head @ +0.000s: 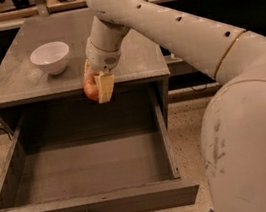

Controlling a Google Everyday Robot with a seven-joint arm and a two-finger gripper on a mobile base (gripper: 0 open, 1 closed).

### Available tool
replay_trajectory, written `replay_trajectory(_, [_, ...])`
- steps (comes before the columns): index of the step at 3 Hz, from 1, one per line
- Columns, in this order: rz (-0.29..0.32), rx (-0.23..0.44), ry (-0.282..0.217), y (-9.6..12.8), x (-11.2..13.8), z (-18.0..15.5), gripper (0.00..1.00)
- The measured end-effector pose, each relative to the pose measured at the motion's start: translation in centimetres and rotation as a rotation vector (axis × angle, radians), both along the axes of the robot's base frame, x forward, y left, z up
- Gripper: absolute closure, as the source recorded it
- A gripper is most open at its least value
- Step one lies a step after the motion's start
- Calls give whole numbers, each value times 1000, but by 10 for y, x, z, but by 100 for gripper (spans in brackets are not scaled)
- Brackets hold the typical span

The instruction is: Pick apple from top drawer and place on counter

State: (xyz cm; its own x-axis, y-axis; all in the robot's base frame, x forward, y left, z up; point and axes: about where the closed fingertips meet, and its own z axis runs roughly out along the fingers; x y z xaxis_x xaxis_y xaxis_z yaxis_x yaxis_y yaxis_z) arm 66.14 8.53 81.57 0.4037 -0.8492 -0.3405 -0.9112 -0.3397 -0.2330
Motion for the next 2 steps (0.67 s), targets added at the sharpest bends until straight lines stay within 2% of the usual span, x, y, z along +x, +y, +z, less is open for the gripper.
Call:
replay_trajectory(1, [0, 0, 0, 0, -3, 0, 85])
replay_trajectory(2, [0, 0, 0, 0, -4, 0, 100])
